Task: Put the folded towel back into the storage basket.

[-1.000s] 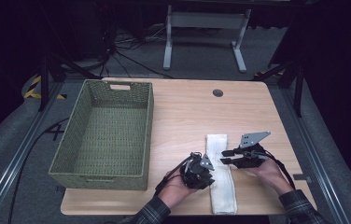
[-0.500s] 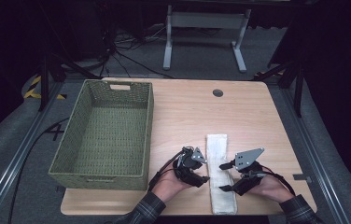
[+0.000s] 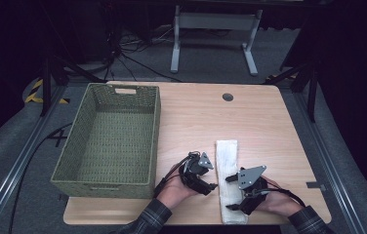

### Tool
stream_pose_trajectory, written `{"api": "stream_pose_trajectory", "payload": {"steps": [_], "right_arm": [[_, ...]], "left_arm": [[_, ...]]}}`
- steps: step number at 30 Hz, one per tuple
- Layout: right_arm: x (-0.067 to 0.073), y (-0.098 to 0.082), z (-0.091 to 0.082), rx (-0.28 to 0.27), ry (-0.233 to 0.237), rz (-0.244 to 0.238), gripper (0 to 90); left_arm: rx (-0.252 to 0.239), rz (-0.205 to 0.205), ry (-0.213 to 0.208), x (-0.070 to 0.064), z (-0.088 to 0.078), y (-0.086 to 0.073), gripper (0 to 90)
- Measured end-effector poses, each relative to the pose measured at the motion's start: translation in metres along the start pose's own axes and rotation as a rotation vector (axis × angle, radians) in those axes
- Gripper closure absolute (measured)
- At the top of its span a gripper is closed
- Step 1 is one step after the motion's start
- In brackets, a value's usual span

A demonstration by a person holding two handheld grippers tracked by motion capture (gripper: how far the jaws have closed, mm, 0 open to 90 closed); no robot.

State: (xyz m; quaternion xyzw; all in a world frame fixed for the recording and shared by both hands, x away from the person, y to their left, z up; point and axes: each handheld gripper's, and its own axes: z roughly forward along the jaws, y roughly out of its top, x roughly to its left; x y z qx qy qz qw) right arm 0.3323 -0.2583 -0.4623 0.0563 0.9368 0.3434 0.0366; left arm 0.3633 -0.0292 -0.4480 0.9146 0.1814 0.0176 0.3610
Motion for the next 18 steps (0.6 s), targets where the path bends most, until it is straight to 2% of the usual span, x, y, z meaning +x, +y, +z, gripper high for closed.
{"api": "stream_pose_trajectory", "payload": {"steps": [2, 6, 10, 12, 15, 16, 17, 18], "right_arm": [[0.0, 0.0, 0.0, -0.001, -0.002, 0.004, 10.9], [0.002, -0.001, -0.002, -0.005, 0.011, 0.004, 19.4], [0.007, -0.002, -0.007, -0.016, 0.036, -0.009, 36.8], [0.009, -0.002, -0.009, -0.021, 0.049, -0.022, 47.5], [0.011, -0.005, -0.01, -0.04, 0.067, -0.017, 60.5], [0.011, -0.005, -0.01, -0.04, 0.067, -0.017, 60.5], [0.011, -0.006, -0.012, -0.043, 0.083, -0.015, 69.7], [0.01, -0.007, -0.012, -0.044, 0.092, -0.017, 71.9]], "left_arm": [[-0.001, 0.0, 0.005, 0.0, 0.0, 0.0, 29.3], [-0.003, -0.001, 0.01, 0.0, 0.0, 0.0, 29.0], [0.003, 0.006, 0.014, 0.0, 0.0, 0.001, 29.0], [-0.004, -0.004, 0.017, 0.0, 0.0, 0.002, 29.0], [0.005, 0.009, 0.02, 0.001, -0.001, 0.004, 29.1], [0.005, 0.009, 0.02, 0.001, -0.001, 0.004, 29.1], [-0.005, 0.011, 0.024, 0.001, -0.001, 0.006, 29.1], [-0.009, 0.01, 0.027, 0.001, -0.001, 0.007, 29.1]]}}
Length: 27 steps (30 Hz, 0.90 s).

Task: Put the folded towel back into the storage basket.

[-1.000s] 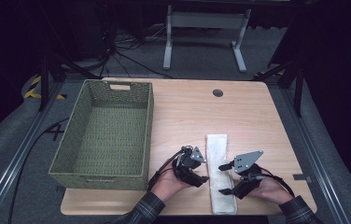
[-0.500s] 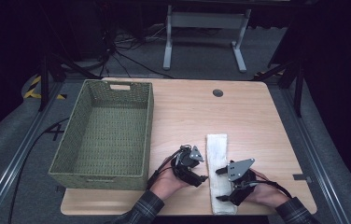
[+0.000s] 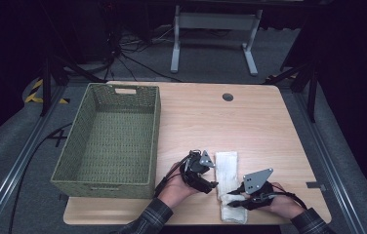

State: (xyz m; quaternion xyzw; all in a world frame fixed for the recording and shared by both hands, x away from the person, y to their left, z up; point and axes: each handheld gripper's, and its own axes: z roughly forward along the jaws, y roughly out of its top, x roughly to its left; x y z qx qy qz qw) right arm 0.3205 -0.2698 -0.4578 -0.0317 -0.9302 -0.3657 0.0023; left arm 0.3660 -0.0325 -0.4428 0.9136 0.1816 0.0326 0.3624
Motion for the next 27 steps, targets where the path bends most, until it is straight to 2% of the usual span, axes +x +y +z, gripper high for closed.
{"api": "stream_pose_trajectory", "payload": {"steps": [4, 7, 8, 9, 11, 12, 13, 15, 16, 17, 18, 20, 23, 26, 27], "right_arm": [[-0.002, 0.0, 0.0, -0.004, 0.022, 0.012, 76.0], [-0.002, 0.0, -0.001, -0.003, 0.025, 0.012, 76.8], [-0.002, 0.0, -0.001, -0.003, 0.028, 0.014, 77.3], [-0.002, 0.0, -0.001, -0.003, 0.034, 0.017, 77.8], [-0.002, 0.0, -0.001, -0.001, 0.036, 0.014, 78.5], [-0.002, 0.0, -0.001, -0.001, 0.04, 0.019, 78.6], [-0.003, 0.0, -0.001, 0.0, 0.042, 0.021, 78.6], [-0.003, 0.0, -0.001, 0.001, 0.037, 0.014, 78.5], [-0.003, 0.0, -0.001, 0.002, 0.036, 0.012, 78.5], [-0.002, 0.0, -0.001, 0.002, 0.037, 0.012, 78.5], [-0.003, 0.0, -0.001, 0.002, 0.036, 0.011, 78.5], [-0.002, 0.0, -0.001, 0.002, 0.036, 0.009, 78.5], [-0.002, 0.0, -0.001, 0.002, 0.036, 0.009, 78.4], [-0.002, 0.0, -0.001, 0.003, 0.039, 0.008, 78.3], [-0.002, 0.0, -0.001, 0.002, 0.043, 0.011, 78.3]], "left_arm": [[-0.023, 0.009, 0.004, 0.004, 0.001, 0.008, 29.0], [-0.018, 0.029, 0.016, 0.008, 0.001, 0.017, 26.5], [-0.03, 0.024, 0.012, 0.009, 0.002, 0.02, 25.8], [-0.023, 0.036, 0.011, 0.011, 0.003, 0.024, 25.2], [-0.038, 0.049, 0.016, 0.012, 0.004, 0.031, 24.0], [-0.044, 0.044, 0.005, 0.014, 0.006, 0.034, 23.8], [-0.021, 0.058, 0.009, 0.015, 0.009, 0.039, 22.7], [-0.016, 0.059, 0.011, 0.016, 0.011, 0.042, 20.7], [-0.026, 0.057, -0.005, 0.018, 0.013, 0.044, 20.8], [-0.013, 0.053, -0.021, 0.021, 0.019, 0.049, 20.7], [-0.007, 0.077, -0.026, 0.023, 0.023, 0.052, 20.6], [-0.005, 0.081, -0.035, 0.025, 0.029, 0.056, 20.6], [0.031, 0.096, -0.03, 0.031, 0.04, 0.063, 20.6], [0.03, 0.093, -0.036, 0.036, 0.047, 0.065, 20.6], [0.049, 0.098, -0.029, 0.04, 0.052, 0.067, 20.6]]}}
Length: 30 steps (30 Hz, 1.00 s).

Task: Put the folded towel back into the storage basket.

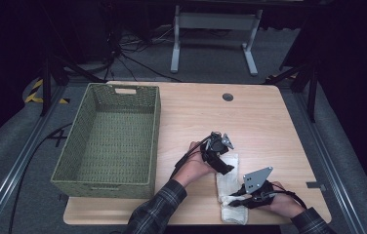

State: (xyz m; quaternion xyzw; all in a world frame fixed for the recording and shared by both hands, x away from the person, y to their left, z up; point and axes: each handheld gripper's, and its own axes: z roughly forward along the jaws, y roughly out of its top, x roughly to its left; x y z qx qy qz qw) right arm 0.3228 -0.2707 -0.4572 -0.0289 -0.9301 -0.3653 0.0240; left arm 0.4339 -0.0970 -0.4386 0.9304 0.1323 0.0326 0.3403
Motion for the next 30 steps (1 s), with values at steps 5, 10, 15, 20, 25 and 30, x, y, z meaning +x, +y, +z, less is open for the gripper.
{"api": "stream_pose_trajectory", "payload": {"steps": [5, 10, 15, 20, 25, 30], "right_arm": [[-0.001, 0.0, 0.0, -0.002, 0.005, 0.004, 78.3], [-0.001, 0.0, 0.0, -0.001, 0.006, 0.004, 78.3], [-0.001, 0.0, 0.0, -0.002, 0.006, 0.008, 78.3], [-0.003, -0.001, 0.0, -0.007, 0.021, 0.029, 78.4], [-0.006, 0.0, -0.001, -0.004, 0.027, 0.054, 78.5], [-0.009, 0.006, -0.005, -0.021, 0.027, 0.08, 78.8]], "left_arm": [[0.032, 0.012, -0.019, 0.005, 0.013, -0.001, 21.0], [0.044, 0.022, -0.03, 0.005, 0.018, -0.004, 24.2], [0.04, 0.058, -0.073, 0.004, 0.013, -0.006, 42.9], [0.023, 0.07, -0.13, 0.002, 0.013, -0.008, 71.3], [0.025, 0.075, -0.111, 0.0, 0.011, -0.007, 79.6], [0.018, 0.065, -0.075, -0.002, 0.001, -0.005, 80.6]]}}
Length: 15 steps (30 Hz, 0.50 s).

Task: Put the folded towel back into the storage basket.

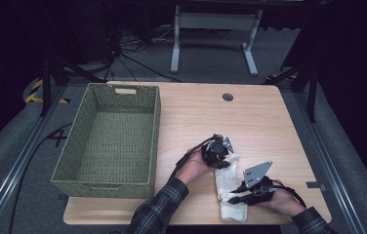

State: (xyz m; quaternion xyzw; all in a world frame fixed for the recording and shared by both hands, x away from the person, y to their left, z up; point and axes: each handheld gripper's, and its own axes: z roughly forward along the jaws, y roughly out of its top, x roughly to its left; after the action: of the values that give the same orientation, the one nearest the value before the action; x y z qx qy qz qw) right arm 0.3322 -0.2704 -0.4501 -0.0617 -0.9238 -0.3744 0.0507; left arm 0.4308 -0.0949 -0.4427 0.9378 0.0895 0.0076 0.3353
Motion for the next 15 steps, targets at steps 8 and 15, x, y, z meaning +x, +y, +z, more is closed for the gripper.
{"api": "stream_pose_trajectory", "payload": {"steps": [8, 15], "right_arm": [[-0.004, 0.012, -0.009, -0.02, -0.021, 0.011, 78.7], [-0.005, 0.027, -0.022, -0.051, -0.051, -0.007, 78.7]], "left_arm": [[-0.037, -0.007, 0.013, -0.005, -0.024, 0.008, 80.6], [-0.05, -0.019, 0.035, -0.01, -0.048, 0.018, 80.7]]}}
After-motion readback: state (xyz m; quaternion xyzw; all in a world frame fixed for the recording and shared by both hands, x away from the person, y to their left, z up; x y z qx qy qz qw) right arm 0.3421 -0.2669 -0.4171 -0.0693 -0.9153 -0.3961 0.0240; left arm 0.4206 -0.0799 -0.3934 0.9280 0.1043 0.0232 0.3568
